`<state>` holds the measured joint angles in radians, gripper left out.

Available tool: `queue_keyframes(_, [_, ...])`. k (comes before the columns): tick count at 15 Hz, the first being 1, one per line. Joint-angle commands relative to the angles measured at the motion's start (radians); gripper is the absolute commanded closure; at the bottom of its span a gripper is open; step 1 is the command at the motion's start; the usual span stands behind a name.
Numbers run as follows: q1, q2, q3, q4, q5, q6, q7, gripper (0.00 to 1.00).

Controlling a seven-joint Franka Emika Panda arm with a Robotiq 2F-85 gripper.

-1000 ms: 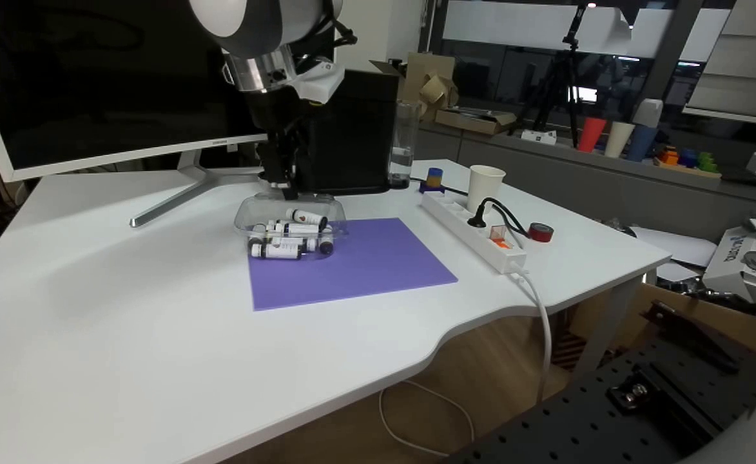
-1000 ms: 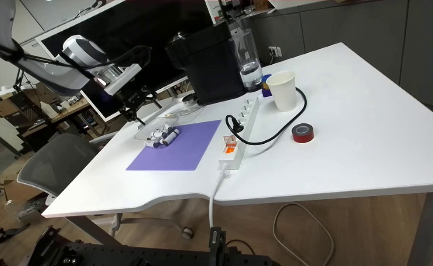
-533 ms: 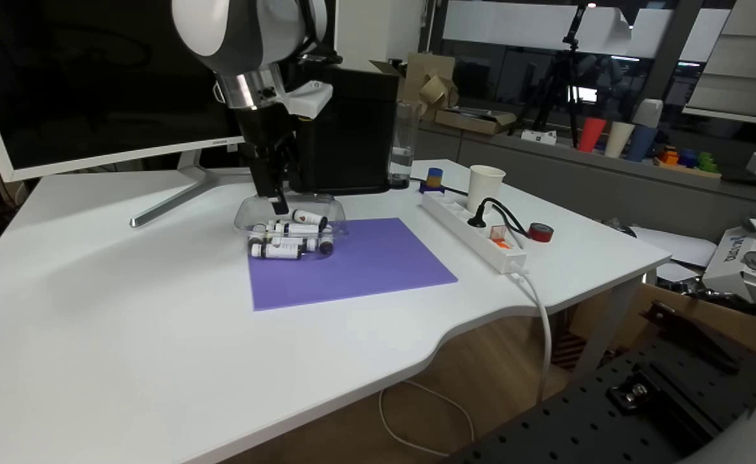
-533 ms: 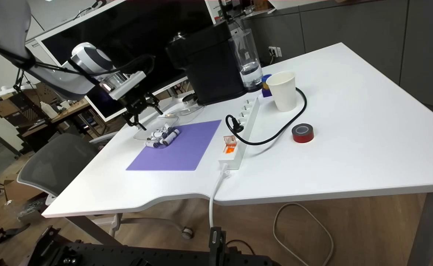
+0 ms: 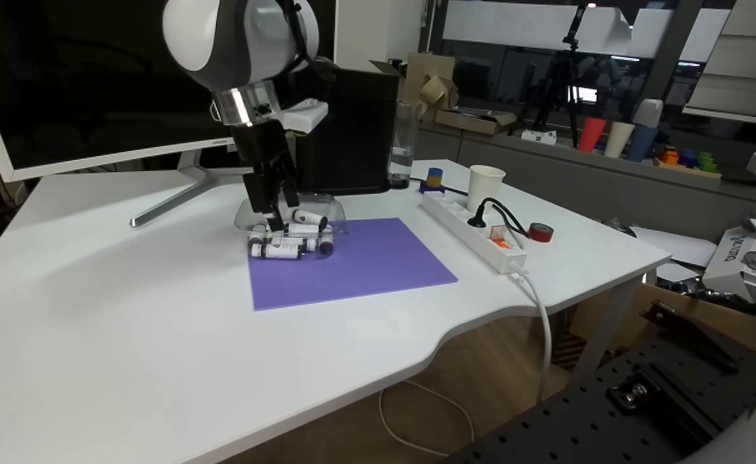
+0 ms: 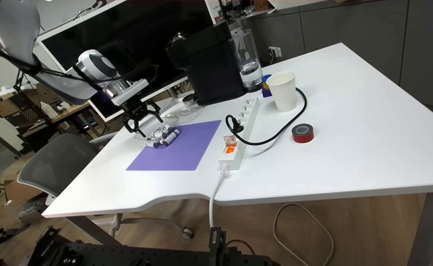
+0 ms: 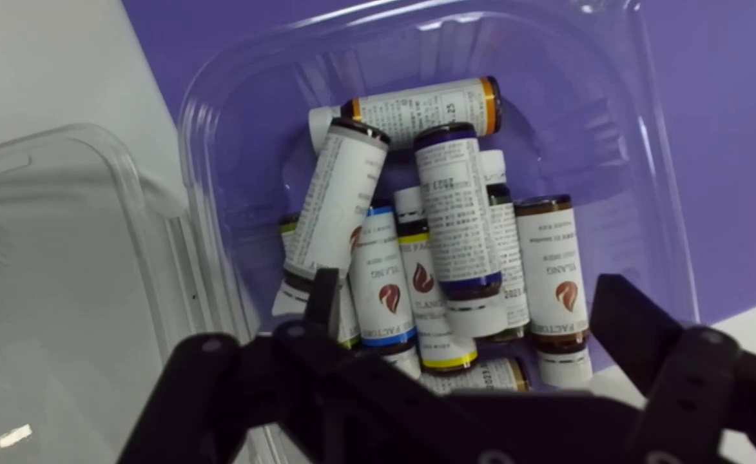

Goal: Put a bottle from the container on the blue mat

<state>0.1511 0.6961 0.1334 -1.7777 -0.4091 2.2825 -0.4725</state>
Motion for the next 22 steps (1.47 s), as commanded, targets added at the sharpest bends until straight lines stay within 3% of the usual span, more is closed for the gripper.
queue_keyframes(1, [0.000,0.027,0.000,0.041,0.011,-0.032,-0.012,0.26])
queue_keyframes(3, [0.001,0.034,-0.001,0.044,0.009,-0.033,-0.013,0.29])
queue_keyframes(12, [-0.007,-0.015,-0.004,-0.008,0.008,-0.024,0.000,0.94])
queue_keyframes(22, [-0.073,-0.309,-0.049,-0.254,0.074,-0.041,0.106,0.93])
